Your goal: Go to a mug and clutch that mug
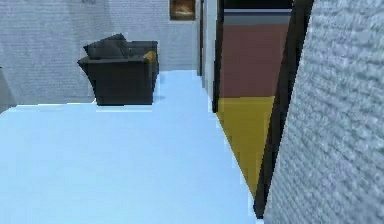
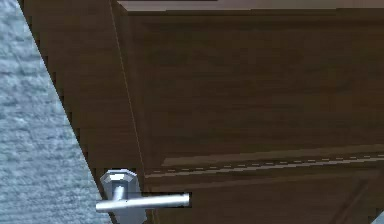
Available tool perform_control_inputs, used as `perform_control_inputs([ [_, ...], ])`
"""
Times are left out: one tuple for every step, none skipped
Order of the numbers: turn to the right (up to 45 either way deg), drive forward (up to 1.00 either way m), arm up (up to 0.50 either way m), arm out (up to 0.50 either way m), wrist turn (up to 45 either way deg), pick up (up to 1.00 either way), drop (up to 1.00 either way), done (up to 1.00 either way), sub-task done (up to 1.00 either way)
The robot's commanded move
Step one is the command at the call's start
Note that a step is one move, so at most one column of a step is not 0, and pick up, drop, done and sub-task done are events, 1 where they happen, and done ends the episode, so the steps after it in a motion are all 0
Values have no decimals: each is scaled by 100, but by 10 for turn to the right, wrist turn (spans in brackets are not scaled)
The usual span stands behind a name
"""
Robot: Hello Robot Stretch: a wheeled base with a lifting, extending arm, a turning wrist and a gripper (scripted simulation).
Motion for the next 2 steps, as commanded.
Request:
perform_control_inputs([
  [-90, 0, 0, 0, 0, 0, 0, 0, 0],
  [0, 20, 0, 0, 0, 0, 0, 0, 0],
])
